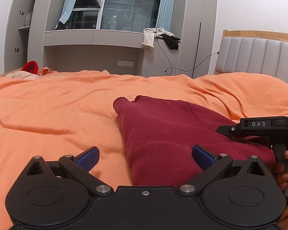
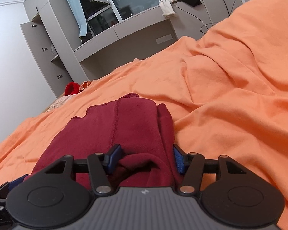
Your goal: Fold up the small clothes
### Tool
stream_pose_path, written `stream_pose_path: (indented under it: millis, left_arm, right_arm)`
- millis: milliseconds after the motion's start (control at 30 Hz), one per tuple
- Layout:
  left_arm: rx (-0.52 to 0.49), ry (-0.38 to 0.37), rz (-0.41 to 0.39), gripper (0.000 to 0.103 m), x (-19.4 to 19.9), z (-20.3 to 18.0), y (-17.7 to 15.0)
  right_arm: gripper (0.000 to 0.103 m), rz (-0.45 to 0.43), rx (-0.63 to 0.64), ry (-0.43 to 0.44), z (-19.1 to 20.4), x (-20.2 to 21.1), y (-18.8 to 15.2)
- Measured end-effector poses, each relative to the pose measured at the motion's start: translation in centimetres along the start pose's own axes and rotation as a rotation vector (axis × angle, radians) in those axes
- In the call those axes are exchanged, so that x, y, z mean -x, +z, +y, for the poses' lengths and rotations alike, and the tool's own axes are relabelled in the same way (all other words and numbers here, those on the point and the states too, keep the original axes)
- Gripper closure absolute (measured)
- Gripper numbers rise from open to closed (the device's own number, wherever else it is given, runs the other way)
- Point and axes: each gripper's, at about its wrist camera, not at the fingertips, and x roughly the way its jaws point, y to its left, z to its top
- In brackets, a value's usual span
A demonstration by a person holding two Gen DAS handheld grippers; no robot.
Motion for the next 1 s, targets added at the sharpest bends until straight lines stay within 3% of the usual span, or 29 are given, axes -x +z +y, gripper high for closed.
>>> stream_pose_path:
  millis: [133,267,400,600,1000]
  left_arm:
    - [0.027,-0.031,0.017,0.000,0.0,0.5,0.5]
    - [0.147,-0.105,0.030,0.000,0.1,2.2,1.7]
    - [0.252,-0.107,0.021,0.000,-0.4,3.5,2.3]
    - [0.272,-0.066,0.131,0.000,-3.1,3.6,1.6]
    - [0.228,-0.029,0.079,0.000,-3.0,2.7,0.3]
  right_arm:
    - [0.042,0.004,-0.002,0.000,-0.1,-0.1,-0.1]
    - [0.040,0.006,-0.009,0.000,-0.1,-0.2,-0.1]
    - [0.040,0.003,-0.006,-0.007,-0.1,-0.2,-0.2]
    - [0.040,0.004,-0.008,-0.007,-0.1,-0.2,-0.3]
    - [0.038,-0.001,-0.014,-0.008,-0.4,-0.3,-0.3]
